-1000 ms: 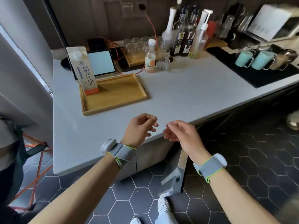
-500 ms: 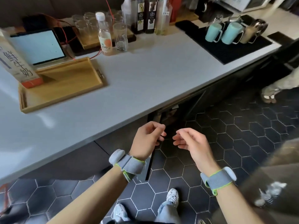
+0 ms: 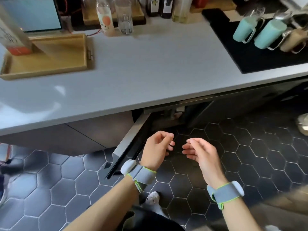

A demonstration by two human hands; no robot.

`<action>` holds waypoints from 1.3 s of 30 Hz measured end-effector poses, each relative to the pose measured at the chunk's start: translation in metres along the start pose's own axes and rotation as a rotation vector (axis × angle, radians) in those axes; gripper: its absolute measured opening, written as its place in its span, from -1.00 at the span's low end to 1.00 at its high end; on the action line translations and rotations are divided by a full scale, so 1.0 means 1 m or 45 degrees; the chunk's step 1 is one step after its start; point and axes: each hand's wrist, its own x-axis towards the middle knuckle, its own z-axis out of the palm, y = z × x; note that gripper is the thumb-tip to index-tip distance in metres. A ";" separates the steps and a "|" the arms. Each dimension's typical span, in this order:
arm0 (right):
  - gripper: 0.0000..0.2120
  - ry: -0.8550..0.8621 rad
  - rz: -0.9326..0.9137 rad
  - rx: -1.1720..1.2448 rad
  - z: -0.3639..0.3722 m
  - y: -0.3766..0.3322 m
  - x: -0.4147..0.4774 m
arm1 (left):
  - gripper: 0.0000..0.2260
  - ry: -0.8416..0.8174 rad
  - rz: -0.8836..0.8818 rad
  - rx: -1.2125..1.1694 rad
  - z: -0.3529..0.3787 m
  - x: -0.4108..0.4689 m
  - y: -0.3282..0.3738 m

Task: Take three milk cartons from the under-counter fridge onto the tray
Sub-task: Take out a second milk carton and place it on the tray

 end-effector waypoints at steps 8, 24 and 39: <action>-0.86 -0.093 -0.020 -0.198 -0.028 -0.024 0.067 | -0.86 0.103 -0.073 -0.094 0.037 0.065 -0.002; -0.85 -0.522 -0.046 -0.475 -0.048 -0.071 0.201 | -0.83 0.442 -0.003 -0.299 0.078 0.152 0.021; -0.85 -1.113 0.014 -0.770 -0.119 -0.039 0.316 | -0.83 1.135 -0.061 -0.645 0.201 0.163 -0.055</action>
